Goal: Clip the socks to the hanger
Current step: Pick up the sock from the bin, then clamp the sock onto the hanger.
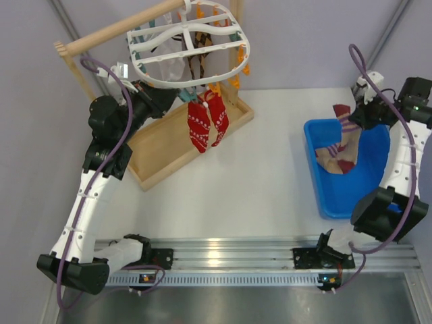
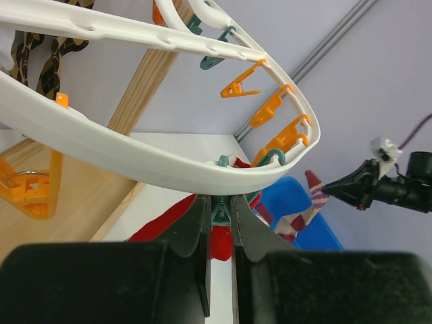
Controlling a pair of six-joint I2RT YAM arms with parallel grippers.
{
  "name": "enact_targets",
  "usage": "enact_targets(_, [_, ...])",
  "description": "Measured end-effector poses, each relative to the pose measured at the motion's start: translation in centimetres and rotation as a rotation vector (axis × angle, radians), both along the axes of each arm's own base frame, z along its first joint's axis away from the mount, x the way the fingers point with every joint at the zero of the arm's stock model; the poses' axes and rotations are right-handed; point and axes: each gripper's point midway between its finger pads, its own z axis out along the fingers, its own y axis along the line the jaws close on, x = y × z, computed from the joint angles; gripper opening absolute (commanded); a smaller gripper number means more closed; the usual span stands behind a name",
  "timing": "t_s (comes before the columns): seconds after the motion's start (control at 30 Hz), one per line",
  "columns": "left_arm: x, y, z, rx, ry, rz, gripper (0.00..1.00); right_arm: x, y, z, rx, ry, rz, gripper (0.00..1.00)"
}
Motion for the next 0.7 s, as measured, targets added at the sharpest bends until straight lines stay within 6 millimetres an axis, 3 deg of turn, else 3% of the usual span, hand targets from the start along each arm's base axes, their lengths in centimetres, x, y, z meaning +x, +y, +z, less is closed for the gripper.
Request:
enact_targets(0.27, [0.0, -0.1, 0.0, -0.002, 0.001, -0.004, 0.0, -2.0, 5.3, 13.2, 0.025, -0.511, 0.112, 0.0])
enact_targets(0.4, [0.0, -0.1, 0.0, -0.007, 0.005, -0.005, 0.0, -3.8, 11.0, 18.8, 0.092, -0.7, 0.246, 0.0])
enact_targets(0.47, [0.0, -0.1, 0.0, -0.011, 0.008, -0.006, 0.0, -5.0, 15.1, 20.7, 0.149, -0.75, 0.351, 0.0])
enact_targets(0.57, [0.1, -0.2, -0.2, -0.017, 0.017, -0.011, 0.0, -7.3, 21.3, 21.6, 0.233, -0.776, 0.521, 0.0])
enact_targets(0.6, [0.2, -0.3, -0.3, -0.017, 0.021, -0.014, 0.0, -8.2, 23.6, 21.3, 0.268, -0.766, 0.578, 0.0])
enact_targets(0.63, [0.2, -0.3, -0.3, -0.019, 0.024, -0.016, 0.0, -8.4, 24.6, 20.8, 0.285, -0.754, 0.596, 0.0])
enact_targets(0.67, [0.3, -0.4, -0.5, -0.018, 0.028, -0.019, 0.0, -10.2, 28.0, 20.2, 0.334, -0.731, 0.692, 0.0])
enact_targets(0.7, [0.3, -0.5, -0.5, -0.017, 0.03, -0.023, 0.0, -11.0, 29.7, 19.5, 0.358, -0.705, 0.734, 0.0])
